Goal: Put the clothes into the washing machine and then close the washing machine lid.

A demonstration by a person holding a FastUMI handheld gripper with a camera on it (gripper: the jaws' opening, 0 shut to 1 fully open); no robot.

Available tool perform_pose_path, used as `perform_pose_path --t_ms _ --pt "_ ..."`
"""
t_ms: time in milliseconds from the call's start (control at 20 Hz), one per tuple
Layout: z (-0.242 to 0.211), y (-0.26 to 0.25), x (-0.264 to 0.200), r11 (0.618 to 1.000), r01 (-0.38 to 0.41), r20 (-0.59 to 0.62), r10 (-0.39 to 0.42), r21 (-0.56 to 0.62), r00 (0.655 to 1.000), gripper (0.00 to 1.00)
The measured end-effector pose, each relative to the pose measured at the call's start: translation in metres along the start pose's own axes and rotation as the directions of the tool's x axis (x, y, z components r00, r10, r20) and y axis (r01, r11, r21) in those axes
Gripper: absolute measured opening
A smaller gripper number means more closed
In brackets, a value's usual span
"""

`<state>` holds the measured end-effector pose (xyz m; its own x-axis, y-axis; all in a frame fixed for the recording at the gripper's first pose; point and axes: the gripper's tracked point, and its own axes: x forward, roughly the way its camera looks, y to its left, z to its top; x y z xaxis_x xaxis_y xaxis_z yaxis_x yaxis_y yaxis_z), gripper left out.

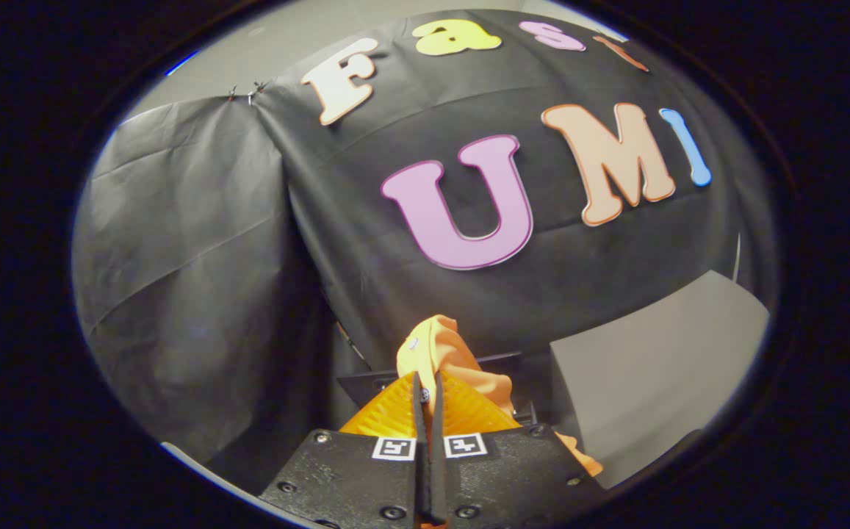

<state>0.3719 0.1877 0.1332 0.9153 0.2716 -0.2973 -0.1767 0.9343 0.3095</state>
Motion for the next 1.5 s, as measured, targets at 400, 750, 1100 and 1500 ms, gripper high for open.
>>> perform_pose_path --t_ms 400,750,1100,1500 --pt "-0.085 0.014 0.056 0.998 -0.037 -0.096 0.032 -0.049 0.995 0.00" --pt "-0.184 -0.002 0.090 0.995 -0.050 -0.243 0.027 -0.087 0.970 0.00" --pt "-0.234 -0.013 0.112 0.998 -0.038 -0.288 0.020 -0.056 0.957 0.00" --pt "-0.290 -0.027 0.133 1.000 -0.010 -0.369 0.002 -0.019 0.929 0.01"
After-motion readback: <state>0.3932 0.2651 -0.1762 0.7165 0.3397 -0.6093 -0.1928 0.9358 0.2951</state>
